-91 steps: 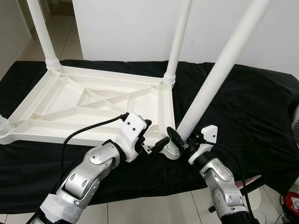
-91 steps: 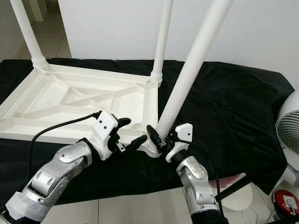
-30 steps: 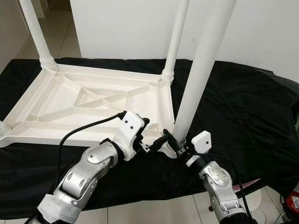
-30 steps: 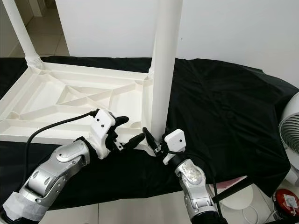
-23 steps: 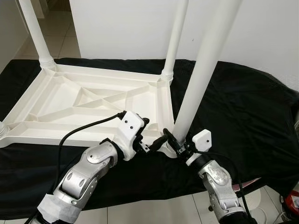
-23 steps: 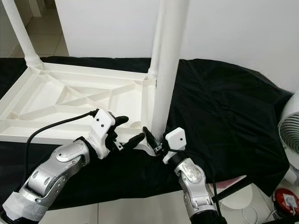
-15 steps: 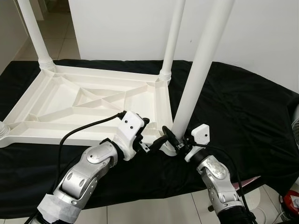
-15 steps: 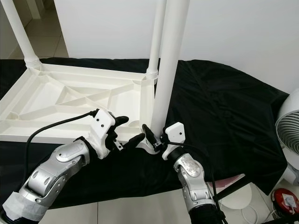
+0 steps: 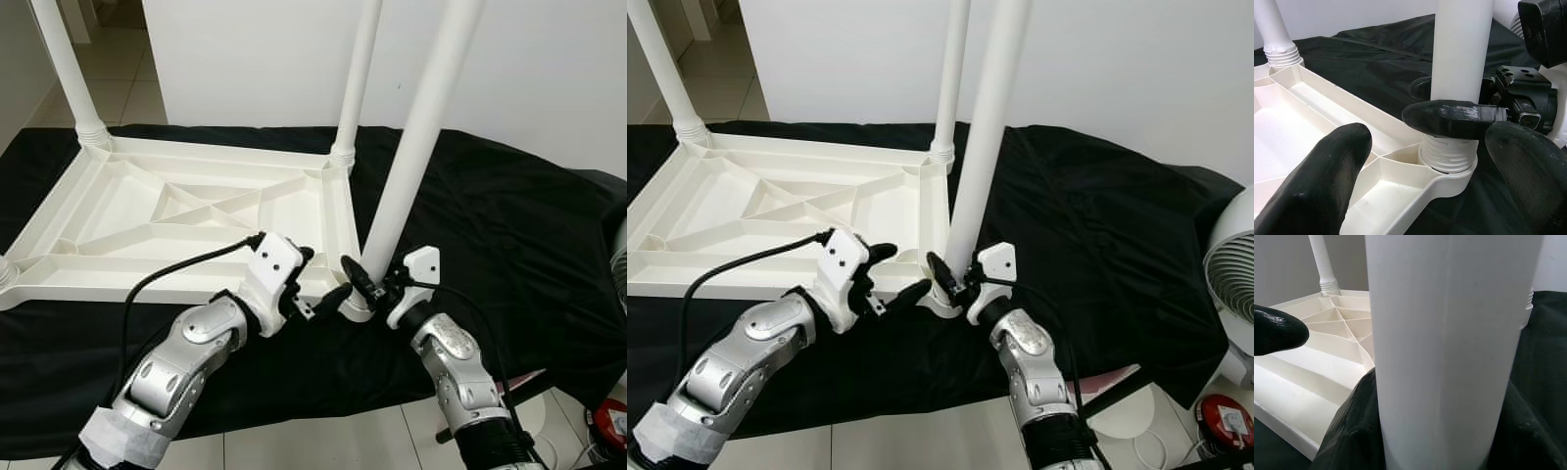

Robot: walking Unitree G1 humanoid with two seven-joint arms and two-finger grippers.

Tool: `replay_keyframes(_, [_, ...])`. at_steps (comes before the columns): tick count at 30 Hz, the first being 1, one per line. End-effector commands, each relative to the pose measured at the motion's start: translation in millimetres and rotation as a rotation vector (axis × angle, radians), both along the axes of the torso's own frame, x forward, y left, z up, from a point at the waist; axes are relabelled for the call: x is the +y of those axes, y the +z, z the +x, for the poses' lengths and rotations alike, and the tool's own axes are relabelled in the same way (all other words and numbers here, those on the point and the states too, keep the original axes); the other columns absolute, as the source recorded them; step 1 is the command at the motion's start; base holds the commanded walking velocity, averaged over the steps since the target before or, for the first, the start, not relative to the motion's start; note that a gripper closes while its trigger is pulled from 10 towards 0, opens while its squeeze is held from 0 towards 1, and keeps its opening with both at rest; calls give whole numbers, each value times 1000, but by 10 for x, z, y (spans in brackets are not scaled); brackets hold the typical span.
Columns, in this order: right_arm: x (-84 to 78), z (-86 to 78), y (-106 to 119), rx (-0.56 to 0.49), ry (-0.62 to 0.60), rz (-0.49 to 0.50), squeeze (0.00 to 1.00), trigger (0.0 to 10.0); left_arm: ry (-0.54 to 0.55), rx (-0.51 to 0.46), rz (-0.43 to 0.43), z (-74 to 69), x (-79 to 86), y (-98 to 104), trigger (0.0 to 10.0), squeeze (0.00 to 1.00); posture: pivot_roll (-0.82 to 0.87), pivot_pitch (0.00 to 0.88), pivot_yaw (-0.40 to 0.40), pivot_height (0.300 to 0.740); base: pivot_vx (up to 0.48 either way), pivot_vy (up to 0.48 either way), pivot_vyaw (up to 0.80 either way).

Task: Building children table

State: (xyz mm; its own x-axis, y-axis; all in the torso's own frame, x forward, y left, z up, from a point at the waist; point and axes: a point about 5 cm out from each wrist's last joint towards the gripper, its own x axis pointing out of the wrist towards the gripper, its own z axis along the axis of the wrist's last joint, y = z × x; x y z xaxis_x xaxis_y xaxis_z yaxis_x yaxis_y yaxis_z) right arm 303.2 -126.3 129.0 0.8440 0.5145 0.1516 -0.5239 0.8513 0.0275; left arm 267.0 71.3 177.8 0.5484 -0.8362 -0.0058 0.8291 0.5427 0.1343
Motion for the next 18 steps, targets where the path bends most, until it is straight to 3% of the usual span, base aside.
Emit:
replay_keyframes(1, [-20, -81, -297, 132, -6, -41, 0, 10000, -44, -10, 10, -33, -16, 25, 10000, 0, 84, 83, -66, 740, 0, 0, 0])
replay_keyframes(9, [-4, -138, -147, 16, -2, -27, 0, 10000, -47, -8, 10, -34, -14, 24, 10000, 0, 81, 81, -64, 740, 0, 0, 0])
replay_keyframes(16, [-16, -111, -62, 12, 5, -25, 0, 10000, -57, 26, -11, -34, -22, 21, 10000, 0, 81, 81, -64, 740, 0, 0, 0])
replay_keyframes(17, [-35, -89, -32, 16, 3, -11, 0, 10000, -68, 54, -32, -36, -28, 20, 10000, 1000, 79, 72, -66, 740, 0, 0, 0])
replay_keyframes(18, [-51, -69, 16, 8, 5, 2, 0, 10000, -72, 68, -51, -38, -28, 30, 10000, 1000, 79, 72, -66, 740, 0, 0, 0])
